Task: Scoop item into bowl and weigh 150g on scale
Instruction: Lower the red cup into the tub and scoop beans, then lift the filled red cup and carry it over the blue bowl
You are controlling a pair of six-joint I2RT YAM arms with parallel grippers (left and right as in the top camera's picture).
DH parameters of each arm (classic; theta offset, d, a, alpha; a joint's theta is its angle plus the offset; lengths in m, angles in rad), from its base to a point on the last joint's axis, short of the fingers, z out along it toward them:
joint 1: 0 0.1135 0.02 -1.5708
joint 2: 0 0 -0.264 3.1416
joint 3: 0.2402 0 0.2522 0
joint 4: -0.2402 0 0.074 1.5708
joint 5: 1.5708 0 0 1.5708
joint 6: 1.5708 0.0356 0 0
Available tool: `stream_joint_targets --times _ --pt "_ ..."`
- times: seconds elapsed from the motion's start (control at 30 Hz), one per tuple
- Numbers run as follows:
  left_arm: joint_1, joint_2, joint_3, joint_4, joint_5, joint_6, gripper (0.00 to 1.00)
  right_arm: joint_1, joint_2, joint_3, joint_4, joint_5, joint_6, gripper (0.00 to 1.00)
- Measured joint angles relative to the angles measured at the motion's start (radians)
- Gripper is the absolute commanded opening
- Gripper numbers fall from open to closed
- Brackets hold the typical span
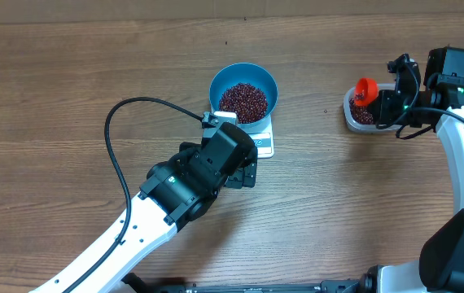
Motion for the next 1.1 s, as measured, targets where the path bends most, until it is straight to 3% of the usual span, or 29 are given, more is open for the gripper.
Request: stream_joint_targets --times 0.57,0.9,1.1 --pt "0.0 0.0 0.0 0.0 0.0 0.0 1.0 0.006 0.0 0.0 0.037 -0.417 0.043 0.04" --pt "0.0 0.0 0.0 0.0 0.0 0.0 0.99 0.171 0.0 0.0 0.122 -0.447 0.092 0.04" --pt "0.0 0.0 0.0 0.0 0.0 0.0 1.0 0.344 0.0 0.001 0.201 -0.319 0.106 0.04"
